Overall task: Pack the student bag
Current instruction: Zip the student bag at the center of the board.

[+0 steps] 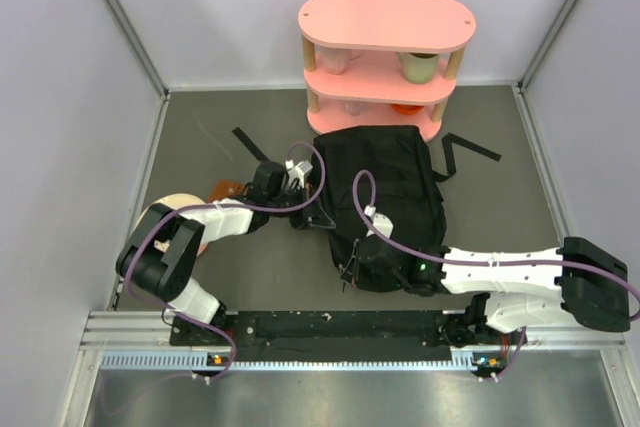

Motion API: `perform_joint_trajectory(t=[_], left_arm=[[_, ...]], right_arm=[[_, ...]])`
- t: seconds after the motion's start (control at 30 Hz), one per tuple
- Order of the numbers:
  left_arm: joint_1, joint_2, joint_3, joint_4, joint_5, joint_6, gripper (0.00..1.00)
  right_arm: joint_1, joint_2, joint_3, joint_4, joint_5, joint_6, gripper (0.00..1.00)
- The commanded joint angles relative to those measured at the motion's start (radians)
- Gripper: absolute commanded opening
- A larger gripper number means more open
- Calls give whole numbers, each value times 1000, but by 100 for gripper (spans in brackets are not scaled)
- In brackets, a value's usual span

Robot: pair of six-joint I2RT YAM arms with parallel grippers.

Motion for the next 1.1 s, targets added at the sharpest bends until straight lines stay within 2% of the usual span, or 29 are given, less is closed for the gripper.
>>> perform_joint_trajectory(t=[0.0,0.33,0.4,0.43,0.5,0.53,0.6,0.77,0.93,0.97,1.0,1.07], left_arm=[[69,4,95,99,-105,53,0],[121,12,102,76,-69,66,0],[121,12,88,96,-44,60,13],[119,2,73,110,-24,45,28],[119,-45,11,128,-25,27,43],[119,-68,-13,134,-35,2,57],[119,-136,-99,162,-48,-30,62],[89,-281,-259,191,-82,-130,66],[-88,-398,-400,203,-247,-240,65],[-144,-410,-432,214,-275,-259,65],[-167,-421,-450,231,-327,-279,59],[-213,-441,-502,277,-364,-340,55]], right_arm=[[16,18,-34,-89,-160,-40,0],[10,-34,-72,-100,-137,-11,0],[8,-32,-68,-95,-121,-13,0],[7,-29,-63,-94,-113,-13,0],[-2,-18,-55,-81,-95,-13,0],[-10,-14,-54,-72,-91,-10,0],[-34,3,-55,-25,-94,-3,0],[-61,37,-37,44,-95,-6,0],[-61,37,-22,61,-75,-6,0],[-62,32,-25,63,-70,-6,0],[-61,28,-25,63,-64,-6,0],[-61,14,-31,61,-59,-5,0]])
